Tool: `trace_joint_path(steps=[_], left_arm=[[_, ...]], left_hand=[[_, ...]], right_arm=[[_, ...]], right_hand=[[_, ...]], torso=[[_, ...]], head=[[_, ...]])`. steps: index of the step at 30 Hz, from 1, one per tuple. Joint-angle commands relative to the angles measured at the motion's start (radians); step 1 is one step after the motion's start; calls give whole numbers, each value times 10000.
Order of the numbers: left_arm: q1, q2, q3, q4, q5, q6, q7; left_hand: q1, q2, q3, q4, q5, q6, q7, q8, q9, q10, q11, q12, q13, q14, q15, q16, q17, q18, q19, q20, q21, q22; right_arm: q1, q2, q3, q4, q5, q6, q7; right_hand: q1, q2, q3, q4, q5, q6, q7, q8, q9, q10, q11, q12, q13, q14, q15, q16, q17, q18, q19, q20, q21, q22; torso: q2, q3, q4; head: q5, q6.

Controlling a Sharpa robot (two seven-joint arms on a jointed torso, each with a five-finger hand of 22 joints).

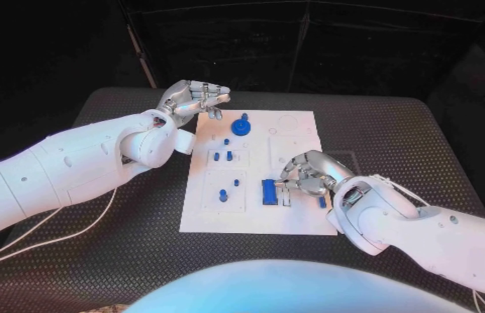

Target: Assemble the parts on the task board

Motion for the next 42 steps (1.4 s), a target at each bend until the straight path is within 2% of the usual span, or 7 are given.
trace_joint_path(steps=[1,5,10,15,19,30,42], left_arm=[[14,-61,9,17,35,42,33],[14,-95,8,-1,35,21,26],[14,-67,8,-40,35,14,19],[14,-34,7,-61,35,25,20],[14,-8,7,-68,35,34,23],[10,53,5,-109,35,71,-6],[-2,66,2,-145,35,85,-25]], left_hand=[[19,93,-17,-17,-29,-27,54,-54,-6,-73,-14,67,-13,-48,9,-51,-11,133,-6,45,-65,-14],[23,94,-17,-20,-29,-27,54,-54,-6,-75,-13,70,-13,-49,9,-52,-12,134,-4,45,-69,-17],[26,95,-18,-22,-30,-27,55,-54,-6,-76,-13,72,-12,-49,9,-53,-13,134,-2,45,-72,-20],[27,95,-18,-23,-30,-27,55,-54,-6,-77,-13,73,-12,-49,9,-53,-13,134,-2,45,-73,-20],[29,95,-19,-24,-31,-26,54,-53,-5,-77,-13,75,-12,-49,9,-54,-13,134,-1,45,-75,-22],[-8,94,-42,-1,-39,-21,58,-50,-3,-81,-7,85,-10,-51,14,-57,-15,132,3,48,-88,-31],[-31,91,-58,15,-42,-24,61,-51,-3,-89,-4,89,-11,-51,18,-59,-16,131,5,51,-96,-38]], right_arm=[[17,-409,18,238,2765,-912,1375],[20,-995,32,358,3237,-401,1568],[19,-1546,35,211,2566,481,1497],[10,-1904,31,62,911,888,456],[2,-2003,27,58,-108,994,-464],[-15,-1865,13,82,-1465,1774,-1586],[-158,-1679,-5,253,-1790,1910,-1788]], right_hand=[[-15,-9,-59,-34,233,-236,146,-381,-157,-178,116,-314,-250,689,138,-56,851,86,-108,107,-112,-172],[-7,10,-97,-28,309,-163,154,-451,-184,-208,131,-395,-323,667,161,-109,744,114,-163,146,-178,-285],[149,111,-114,-87,538,209,91,-533,-219,-94,81,-290,-219,658,134,-154,680,121,-129,163,-179,-242],[284,39,-221,-121,1379,741,-58,-618,-259,-3,-46,-308,-217,675,34,-147,728,102,-40,88,-139,-131],[130,-86,-413,4,1480,986,-119,-680,-255,94,-100,-293,-190,681,-14,-148,743,82,30,37,-104,-44],[-359,-338,-910,413,1071,1223,-180,-726,-123,206,-137,-275,-134,674,-51,-194,686,79,41,-4,-149,-68],[-378,-355,-997,519,1035,1310,-220,-715,-44,431,-172,165,268,749,-79,-35,1020,-1,280,-28,79,372]], torso=[[6,-3,-26],[-8,-13,-24],[-50,-32,-98],[-67,-29,-169],[-82,-24,-204],[-73,-31,-162],[-87,-39,-174]], head=[[-51,74],[-169,95],[-326,177],[-534,205],[-673,240],[-736,243],[-669,227]])
